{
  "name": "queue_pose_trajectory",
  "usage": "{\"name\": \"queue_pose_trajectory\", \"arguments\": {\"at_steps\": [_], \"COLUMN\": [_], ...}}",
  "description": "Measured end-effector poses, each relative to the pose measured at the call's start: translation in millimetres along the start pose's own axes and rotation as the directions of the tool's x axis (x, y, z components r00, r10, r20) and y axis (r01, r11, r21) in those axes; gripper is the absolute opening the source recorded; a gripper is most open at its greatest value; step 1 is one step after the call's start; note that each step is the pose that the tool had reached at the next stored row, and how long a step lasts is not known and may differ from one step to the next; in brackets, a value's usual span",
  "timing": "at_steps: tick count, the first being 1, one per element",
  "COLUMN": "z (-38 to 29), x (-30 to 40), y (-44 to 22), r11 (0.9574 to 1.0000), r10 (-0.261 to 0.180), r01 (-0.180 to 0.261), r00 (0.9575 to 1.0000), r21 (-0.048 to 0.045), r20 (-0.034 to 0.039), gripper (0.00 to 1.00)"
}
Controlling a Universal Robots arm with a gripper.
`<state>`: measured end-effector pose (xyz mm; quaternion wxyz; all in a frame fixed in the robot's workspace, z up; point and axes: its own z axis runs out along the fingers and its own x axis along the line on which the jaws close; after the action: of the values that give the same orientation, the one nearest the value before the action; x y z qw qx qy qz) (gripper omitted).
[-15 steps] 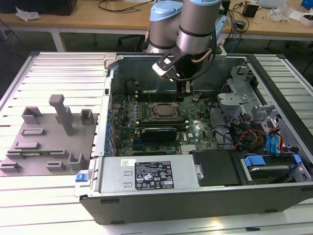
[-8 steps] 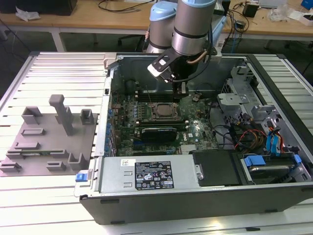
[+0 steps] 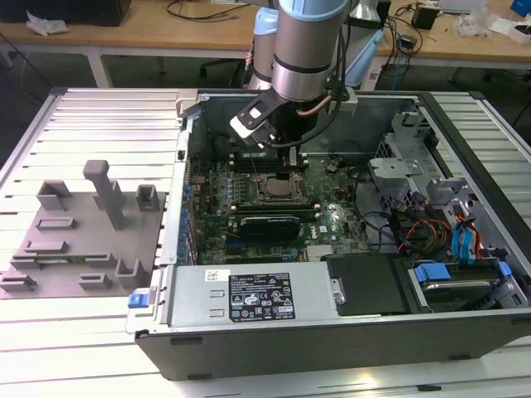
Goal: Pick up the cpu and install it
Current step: 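Close the cpu cover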
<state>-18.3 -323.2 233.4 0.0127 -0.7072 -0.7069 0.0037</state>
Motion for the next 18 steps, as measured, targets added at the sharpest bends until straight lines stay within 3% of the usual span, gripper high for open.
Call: {"name": "queue_pose_trajectory", "arguments": {"at_steps": [5, 7, 9, 11, 13, 16, 18], "z": [-0.1, -0.1, -0.1, -0.1, -0.1, -0.1, -0.1], "x": [-0.2, -0.2, -0.2, -0.2, -0.2, -0.2, -0.2], "y": [-0.1, 0.0, -0.1, -0.1, -0.2, -0.5, -0.6], "r11": [0.9999, 0.9942, 0.9844, 0.9701, 0.9597, 0.9340, 0.9252], "r10": [-0.011, -0.107, -0.176, -0.243, -0.281, -0.357, -0.379], "r01": [0.011, 0.107, 0.176, 0.243, 0.281, 0.357, 0.379], "r00": [0.9999, 0.9942, 0.9844, 0.9700, 0.9595, 0.9337, 0.9248], "r21": [0.0003, 0.0018, 0.0034, 0.0054, 0.0067, 0.0103, 0.0117], "r20": [0.0005, 0.0046, 0.0098, 0.0146, 0.0176, 0.0250, 0.0277], "gripper": [0.11, 0.11, 0.11, 0.11, 0.11, 0.11, 0.11]}}
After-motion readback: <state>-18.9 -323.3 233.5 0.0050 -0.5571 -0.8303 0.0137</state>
